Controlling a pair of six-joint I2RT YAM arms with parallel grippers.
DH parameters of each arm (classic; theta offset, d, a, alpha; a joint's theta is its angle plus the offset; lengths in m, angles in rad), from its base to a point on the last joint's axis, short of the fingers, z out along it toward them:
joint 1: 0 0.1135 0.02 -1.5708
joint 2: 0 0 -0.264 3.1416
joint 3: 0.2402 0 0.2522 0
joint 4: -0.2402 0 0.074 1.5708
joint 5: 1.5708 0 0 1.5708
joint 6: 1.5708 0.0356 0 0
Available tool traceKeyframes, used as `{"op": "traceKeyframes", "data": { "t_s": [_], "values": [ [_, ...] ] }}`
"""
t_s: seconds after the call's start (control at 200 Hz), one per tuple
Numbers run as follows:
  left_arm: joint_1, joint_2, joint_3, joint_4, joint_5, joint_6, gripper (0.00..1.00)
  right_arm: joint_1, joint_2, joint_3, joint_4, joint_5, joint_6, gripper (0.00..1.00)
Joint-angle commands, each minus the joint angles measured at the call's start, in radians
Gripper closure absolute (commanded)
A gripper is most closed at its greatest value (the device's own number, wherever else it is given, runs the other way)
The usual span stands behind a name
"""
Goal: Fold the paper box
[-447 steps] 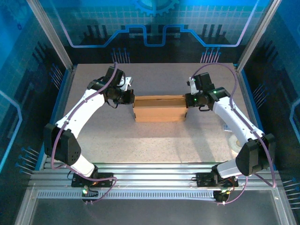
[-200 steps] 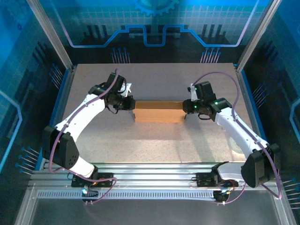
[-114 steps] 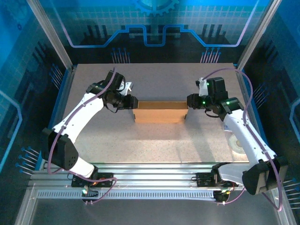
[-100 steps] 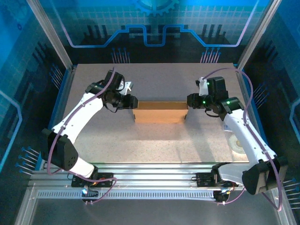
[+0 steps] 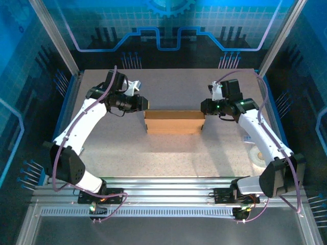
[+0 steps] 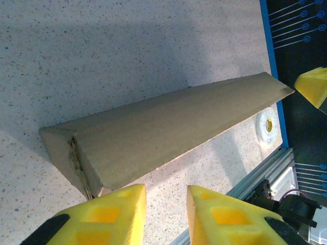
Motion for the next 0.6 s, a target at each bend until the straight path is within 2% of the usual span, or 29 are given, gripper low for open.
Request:
{"op": "traceKeyframes", "data": {
  "t_s": [0.0, 0.59],
  "values": [
    [0.002, 0.024, 0.012, 0.044, 0.025, 0.013, 0.75, -0.016, 0.005, 0.010, 0.016, -0.029, 0.002, 0.92],
    [0.000, 0.064, -0.025, 0.041, 0.026, 0.021, 0.78, -0.021, 0.029, -0.018, 0.018, -0.032, -0.003, 0.95]
  ]
}}
